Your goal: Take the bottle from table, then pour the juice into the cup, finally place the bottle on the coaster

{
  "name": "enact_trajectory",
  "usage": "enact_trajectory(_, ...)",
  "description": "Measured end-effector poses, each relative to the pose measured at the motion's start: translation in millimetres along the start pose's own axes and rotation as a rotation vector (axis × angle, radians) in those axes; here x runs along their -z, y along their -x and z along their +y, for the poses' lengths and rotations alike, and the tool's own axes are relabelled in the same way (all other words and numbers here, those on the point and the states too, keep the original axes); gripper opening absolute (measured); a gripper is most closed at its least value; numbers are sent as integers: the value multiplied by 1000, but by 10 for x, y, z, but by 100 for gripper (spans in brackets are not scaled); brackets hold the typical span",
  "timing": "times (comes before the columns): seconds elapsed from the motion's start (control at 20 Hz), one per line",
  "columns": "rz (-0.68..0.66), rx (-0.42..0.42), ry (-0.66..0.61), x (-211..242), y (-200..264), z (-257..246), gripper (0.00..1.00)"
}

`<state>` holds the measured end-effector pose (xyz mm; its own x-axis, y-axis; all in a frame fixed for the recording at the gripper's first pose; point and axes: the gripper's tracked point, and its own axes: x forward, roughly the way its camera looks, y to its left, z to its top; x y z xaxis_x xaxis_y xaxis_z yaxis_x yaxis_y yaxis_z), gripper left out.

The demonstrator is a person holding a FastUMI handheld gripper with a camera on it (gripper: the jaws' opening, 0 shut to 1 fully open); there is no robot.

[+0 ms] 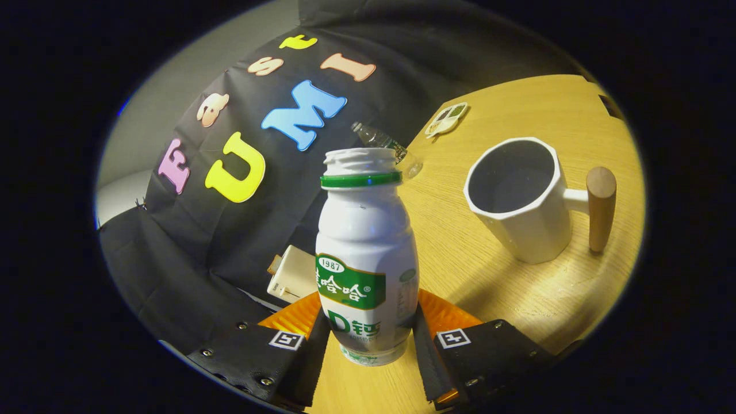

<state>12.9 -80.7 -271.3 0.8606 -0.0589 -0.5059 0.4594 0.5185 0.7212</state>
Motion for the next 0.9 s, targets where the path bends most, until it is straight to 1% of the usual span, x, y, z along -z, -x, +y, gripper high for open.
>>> enact_trajectory(0.2,7,2,-106,-43,5,-62,69)
enact_trajectory(0.6,49,-10,-241,4,-31,-45,69)
enact_trajectory(0.9,54,-17,-338,-23,-24,14,69)
